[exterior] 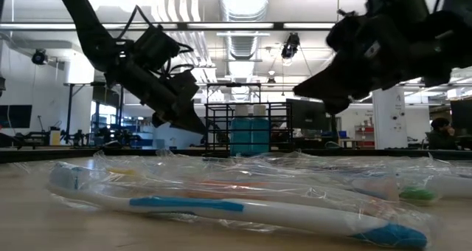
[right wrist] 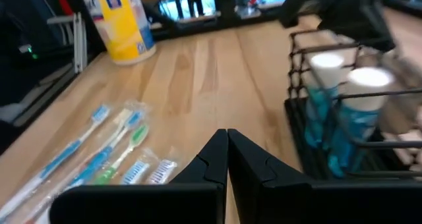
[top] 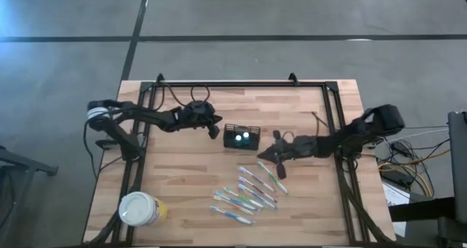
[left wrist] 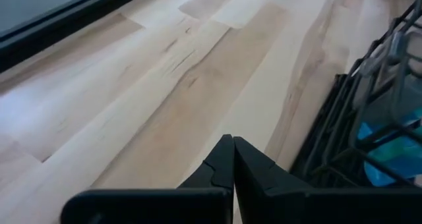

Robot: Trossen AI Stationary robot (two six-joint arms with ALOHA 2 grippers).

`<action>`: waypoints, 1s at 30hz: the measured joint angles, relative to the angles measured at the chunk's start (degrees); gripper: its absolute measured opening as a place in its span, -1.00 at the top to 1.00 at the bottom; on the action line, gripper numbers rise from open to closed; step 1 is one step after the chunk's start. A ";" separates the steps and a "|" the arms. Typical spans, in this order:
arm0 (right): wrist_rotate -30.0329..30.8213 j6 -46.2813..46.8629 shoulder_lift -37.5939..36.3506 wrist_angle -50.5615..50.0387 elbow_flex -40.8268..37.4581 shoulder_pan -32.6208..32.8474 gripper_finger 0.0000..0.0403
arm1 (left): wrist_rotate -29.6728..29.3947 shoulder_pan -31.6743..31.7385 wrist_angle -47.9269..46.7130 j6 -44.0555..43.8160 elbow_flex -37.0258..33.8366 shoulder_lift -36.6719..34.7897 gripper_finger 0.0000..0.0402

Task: Pick & Place toothbrushing station
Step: Put the top green toothbrush into the black organizer

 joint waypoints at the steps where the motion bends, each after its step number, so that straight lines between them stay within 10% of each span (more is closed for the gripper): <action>1: 0.00 0.03 1.55 -0.04 0.91 0.01 0.96 | 0.02 0.00 0.03 0.01 0.13 0.19 0.99; 13: 0.19 4.40 14.42 -0.24 6.93 -2.59 0.96 | 2.88 -0.91 0.01 -0.18 -0.19 0.40 0.99; 30: 6.44 6.08 14.49 -4.73 7.77 -4.52 0.96 | 3.56 -4.30 -0.01 -0.85 -0.30 0.40 0.99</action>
